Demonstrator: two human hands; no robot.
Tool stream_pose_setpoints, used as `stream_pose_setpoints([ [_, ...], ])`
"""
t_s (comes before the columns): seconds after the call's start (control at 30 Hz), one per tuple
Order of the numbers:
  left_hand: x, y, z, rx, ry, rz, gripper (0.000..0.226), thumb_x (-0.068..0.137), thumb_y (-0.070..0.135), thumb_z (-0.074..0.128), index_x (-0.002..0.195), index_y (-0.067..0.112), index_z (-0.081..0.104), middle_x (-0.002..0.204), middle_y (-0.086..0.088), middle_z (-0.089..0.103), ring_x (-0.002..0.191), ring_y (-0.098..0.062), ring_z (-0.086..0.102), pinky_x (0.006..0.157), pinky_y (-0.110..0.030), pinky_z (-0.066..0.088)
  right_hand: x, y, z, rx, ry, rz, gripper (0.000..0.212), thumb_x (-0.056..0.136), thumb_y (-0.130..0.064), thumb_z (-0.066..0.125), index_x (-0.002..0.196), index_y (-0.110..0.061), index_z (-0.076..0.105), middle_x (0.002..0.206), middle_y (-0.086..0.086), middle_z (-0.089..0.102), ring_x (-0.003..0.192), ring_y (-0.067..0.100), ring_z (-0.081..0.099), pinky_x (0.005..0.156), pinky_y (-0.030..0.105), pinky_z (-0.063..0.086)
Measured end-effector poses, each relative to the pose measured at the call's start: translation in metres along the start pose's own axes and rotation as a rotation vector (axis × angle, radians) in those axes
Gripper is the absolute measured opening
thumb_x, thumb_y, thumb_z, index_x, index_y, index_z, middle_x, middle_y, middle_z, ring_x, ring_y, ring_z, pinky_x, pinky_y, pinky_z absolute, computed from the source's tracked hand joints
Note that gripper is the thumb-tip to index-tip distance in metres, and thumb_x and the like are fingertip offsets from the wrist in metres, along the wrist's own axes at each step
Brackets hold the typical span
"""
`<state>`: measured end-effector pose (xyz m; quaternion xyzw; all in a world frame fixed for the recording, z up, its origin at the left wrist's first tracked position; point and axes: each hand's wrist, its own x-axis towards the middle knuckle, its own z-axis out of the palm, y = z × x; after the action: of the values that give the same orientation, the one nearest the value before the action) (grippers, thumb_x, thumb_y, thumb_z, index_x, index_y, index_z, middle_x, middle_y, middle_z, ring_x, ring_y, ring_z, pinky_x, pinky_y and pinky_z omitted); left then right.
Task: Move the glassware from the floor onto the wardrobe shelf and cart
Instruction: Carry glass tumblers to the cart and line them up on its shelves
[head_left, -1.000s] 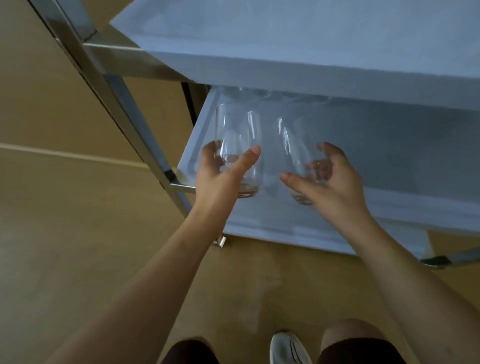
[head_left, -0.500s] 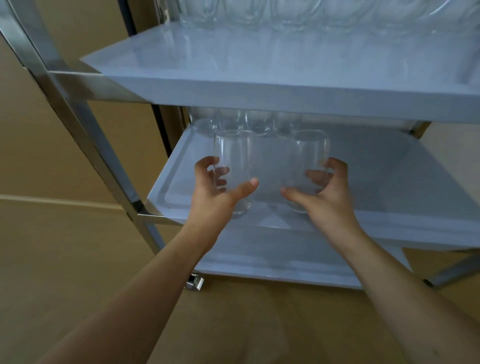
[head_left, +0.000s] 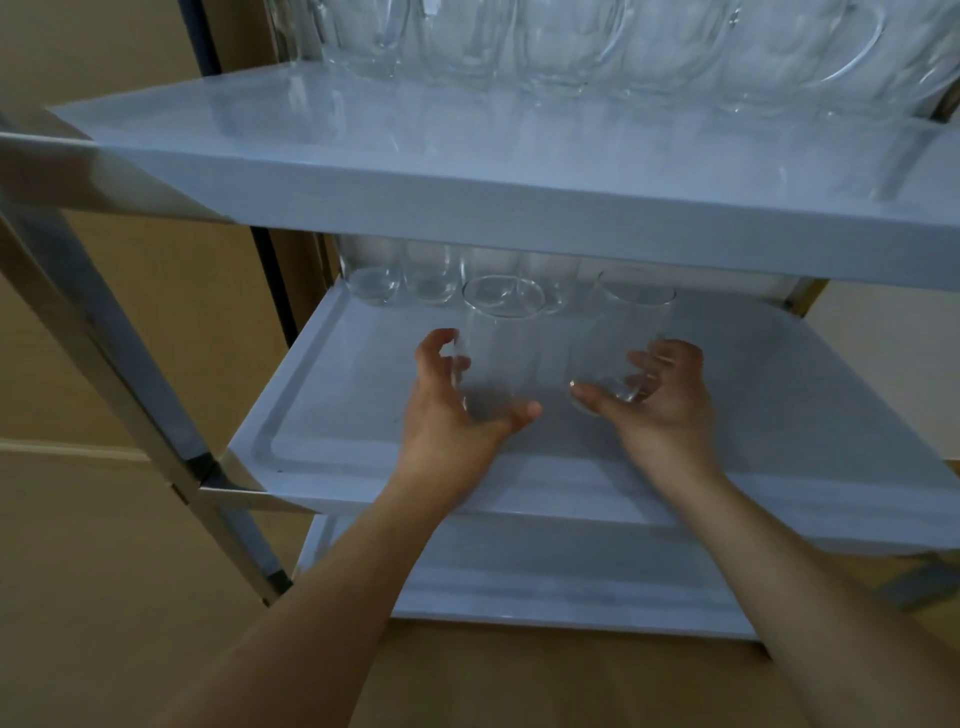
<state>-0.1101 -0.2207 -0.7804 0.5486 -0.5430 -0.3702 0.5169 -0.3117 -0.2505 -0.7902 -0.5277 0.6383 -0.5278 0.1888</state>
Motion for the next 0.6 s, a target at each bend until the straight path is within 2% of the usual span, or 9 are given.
stream_pose_setpoints([
  [0.1, 0.001, -0.007, -0.003, 0.009, 0.013, 0.003, 0.109, 0.059, 0.024, 0.097, 0.142, 0.037, 0.026, 0.114, 0.023, 0.05, 0.104, 0.004, 0.056, 0.08, -0.008, 0.044, 0.039, 0.003, 0.01, -0.048, 0.017, 0.011, 0.084, 0.058, -0.036, 0.096, 0.122, -0.017, 0.045, 0.119, 0.001, 0.064, 0.097, 0.018, 0.066, 0.091, 0.034, 0.053],
  [0.2, 0.003, -0.015, -0.004, 0.047, 0.011, 0.034, 0.102, 0.057, 0.02, 0.095, 0.132, 0.043, 0.03, 0.117, 0.022, 0.049, 0.109, -0.005, 0.058, 0.091, -0.024, 0.053, 0.076, 0.011, 0.02, -0.085, 0.048, 0.008, 0.084, 0.062, -0.038, 0.094, 0.126, -0.011, 0.046, 0.122, 0.004, 0.065, 0.097, 0.016, 0.063, 0.085, 0.024, 0.047],
  [0.27, 0.003, -0.016, -0.004, 0.02, 0.005, 0.034, 0.092, 0.057, 0.026, 0.091, 0.126, 0.046, 0.033, 0.116, 0.022, 0.049, 0.107, -0.009, 0.06, 0.089, -0.04, 0.059, 0.095, 0.018, 0.031, -0.117, 0.073, 0.003, 0.083, 0.069, -0.041, 0.09, 0.132, -0.01, 0.045, 0.125, 0.007, 0.064, 0.107, 0.021, 0.063, 0.091, 0.026, 0.046],
  [0.33, 0.003, -0.015, -0.004, -0.028, -0.007, 0.035, 0.087, 0.053, 0.036, 0.084, 0.126, 0.043, 0.037, 0.119, 0.015, 0.05, 0.109, -0.014, 0.061, 0.087, -0.047, 0.059, 0.11, 0.023, 0.041, -0.206, 0.079, -0.008, 0.088, 0.077, -0.048, 0.082, 0.145, -0.011, 0.039, 0.132, 0.012, 0.061, 0.122, 0.029, 0.058, 0.101, 0.031, 0.042],
  [0.4, 0.003, -0.017, -0.004, -0.046, -0.004, 0.04, 0.088, 0.049, 0.045, 0.079, 0.128, 0.041, 0.039, 0.124, 0.005, 0.051, 0.112, -0.019, 0.06, 0.089, -0.05, 0.057, 0.124, 0.025, 0.047, -0.302, 0.06, 0.002, 0.095, 0.081, -0.054, 0.075, 0.154, -0.013, 0.03, 0.141, 0.017, 0.055, 0.131, 0.033, 0.051, 0.108, 0.035, 0.038],
  [0.47, 0.002, -0.018, -0.002, -0.02, 0.01, 0.055, 0.087, 0.05, 0.045, 0.078, 0.128, 0.042, 0.038, 0.126, 0.004, 0.051, 0.112, -0.02, 0.059, 0.091, -0.05, 0.056, 0.135, 0.028, 0.05, -0.326, 0.066, 0.011, 0.093, 0.078, -0.061, 0.074, 0.148, -0.012, 0.037, 0.138, 0.015, 0.057, 0.129, 0.035, 0.052, 0.106, 0.04, 0.042],
  [0.53, 0.002, -0.018, -0.002, -0.002, 0.029, 0.059, 0.086, 0.051, 0.046, 0.08, 0.126, 0.045, 0.038, 0.125, 0.007, 0.05, 0.11, -0.019, 0.06, 0.089, -0.05, 0.057, 0.14, 0.028, 0.052, -0.309, 0.077, 0.039, 0.084, 0.075, -0.064, 0.074, 0.134, -0.009, 0.047, 0.132, 0.012, 0.062, 0.124, 0.036, 0.056, 0.101, 0.041, 0.046],
  [0.6, 0.002, -0.018, -0.003, 0.03, 0.052, 0.052, 0.085, 0.052, 0.047, 0.083, 0.125, 0.047, 0.038, 0.12, 0.01, 0.053, 0.105, -0.015, 0.062, 0.087, -0.048, 0.058, 0.142, 0.024, 0.052, -0.287, 0.037, 0.079, 0.082, 0.078, -0.062, 0.073, 0.135, -0.009, 0.049, 0.135, 0.011, 0.061, 0.127, 0.034, 0.055, 0.102, 0.039, 0.044],
])
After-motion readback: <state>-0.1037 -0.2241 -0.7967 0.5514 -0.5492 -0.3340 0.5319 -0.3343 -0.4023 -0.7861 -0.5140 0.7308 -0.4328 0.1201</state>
